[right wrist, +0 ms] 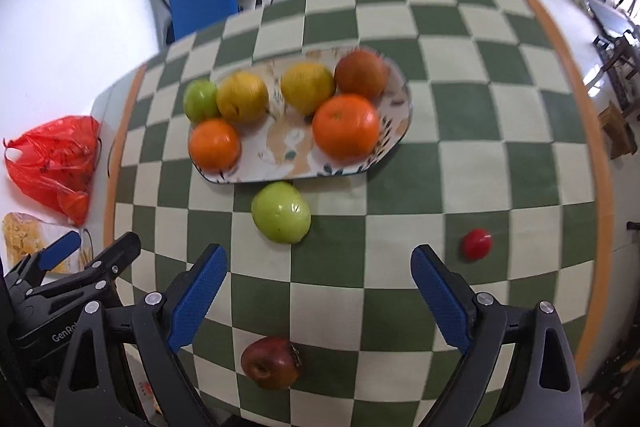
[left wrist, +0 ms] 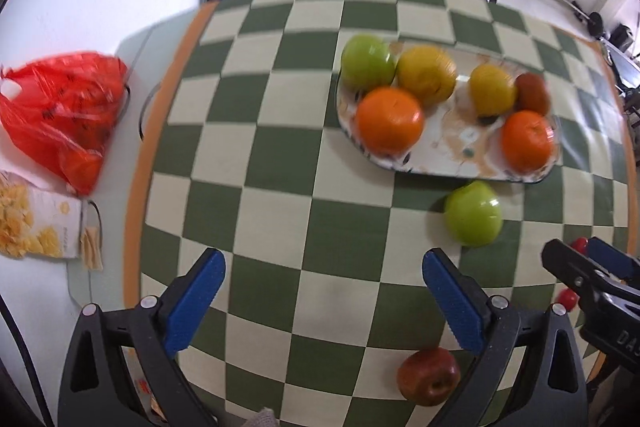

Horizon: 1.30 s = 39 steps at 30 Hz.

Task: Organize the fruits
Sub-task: 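Grasp the green apple with the right tool while the left tool grasps the red apple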

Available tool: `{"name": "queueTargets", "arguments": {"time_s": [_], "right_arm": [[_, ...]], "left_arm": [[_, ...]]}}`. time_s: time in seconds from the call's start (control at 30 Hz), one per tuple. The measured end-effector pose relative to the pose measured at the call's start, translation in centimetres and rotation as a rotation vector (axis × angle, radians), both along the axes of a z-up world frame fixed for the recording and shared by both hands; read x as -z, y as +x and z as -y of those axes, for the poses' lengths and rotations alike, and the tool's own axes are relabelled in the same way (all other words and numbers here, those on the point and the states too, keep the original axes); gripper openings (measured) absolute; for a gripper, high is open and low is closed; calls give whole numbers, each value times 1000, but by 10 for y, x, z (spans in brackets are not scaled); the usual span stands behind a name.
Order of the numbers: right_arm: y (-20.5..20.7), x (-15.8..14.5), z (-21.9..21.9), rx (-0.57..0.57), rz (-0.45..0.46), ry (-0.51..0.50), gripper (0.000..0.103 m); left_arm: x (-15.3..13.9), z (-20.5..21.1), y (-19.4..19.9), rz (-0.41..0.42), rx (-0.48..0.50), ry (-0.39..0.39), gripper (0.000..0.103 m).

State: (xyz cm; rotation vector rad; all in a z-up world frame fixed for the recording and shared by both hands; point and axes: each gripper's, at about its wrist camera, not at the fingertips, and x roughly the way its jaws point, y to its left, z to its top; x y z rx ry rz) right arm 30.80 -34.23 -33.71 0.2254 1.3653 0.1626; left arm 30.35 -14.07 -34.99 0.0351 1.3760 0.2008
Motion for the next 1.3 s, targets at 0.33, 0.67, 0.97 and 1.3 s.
{"name": "queueTargets", "arguments": {"time_s": [0.33,0.67,0.97,1.3], "right_arm": [[43,105,-55,-75,-157,68,68],[36,110,-67,-198,-108,-6,60],[-50,115,3,-125,-173,-33,60],[-91,132,26,-46,-192,-18,60]], "left_arm": [[77,-22,5,-187,-94,-62,101],[60,5,-36,-254,25,-217,101],[75,72,-95,-409,229,-309,101],[113,115,-88,-431,334,-246,66]]}}
